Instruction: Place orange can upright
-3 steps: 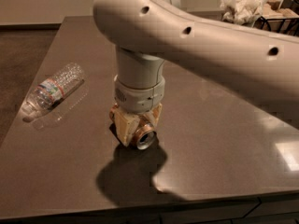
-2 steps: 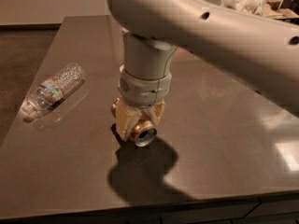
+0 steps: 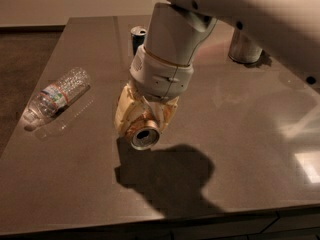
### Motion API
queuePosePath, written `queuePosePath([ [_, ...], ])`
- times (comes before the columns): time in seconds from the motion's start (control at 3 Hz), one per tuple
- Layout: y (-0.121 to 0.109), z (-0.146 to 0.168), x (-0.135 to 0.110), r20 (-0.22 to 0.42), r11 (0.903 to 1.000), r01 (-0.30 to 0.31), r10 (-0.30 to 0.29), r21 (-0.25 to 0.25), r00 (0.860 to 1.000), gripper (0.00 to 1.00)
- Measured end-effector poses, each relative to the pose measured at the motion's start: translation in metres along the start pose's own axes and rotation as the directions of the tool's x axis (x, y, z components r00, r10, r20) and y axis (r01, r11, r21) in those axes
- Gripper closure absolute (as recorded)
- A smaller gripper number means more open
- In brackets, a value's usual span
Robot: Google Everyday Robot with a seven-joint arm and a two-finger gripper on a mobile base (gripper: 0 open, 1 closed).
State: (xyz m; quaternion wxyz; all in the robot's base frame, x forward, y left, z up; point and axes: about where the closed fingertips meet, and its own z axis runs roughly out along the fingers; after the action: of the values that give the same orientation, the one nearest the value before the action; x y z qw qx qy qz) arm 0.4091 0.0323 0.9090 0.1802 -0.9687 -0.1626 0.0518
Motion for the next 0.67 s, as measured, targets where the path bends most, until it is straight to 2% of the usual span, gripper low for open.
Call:
queuePosePath([
  [0.33, -0.0112, -0.0092, 0.0038, 0.002, 0.9903, -0.127, 0.127, 0.055, 0.992, 1.0],
  [0.67, -0.0171, -0.0175, 0.0124, 0.01, 0.958, -0.264, 0.265, 0.111, 0.964, 1.0],
])
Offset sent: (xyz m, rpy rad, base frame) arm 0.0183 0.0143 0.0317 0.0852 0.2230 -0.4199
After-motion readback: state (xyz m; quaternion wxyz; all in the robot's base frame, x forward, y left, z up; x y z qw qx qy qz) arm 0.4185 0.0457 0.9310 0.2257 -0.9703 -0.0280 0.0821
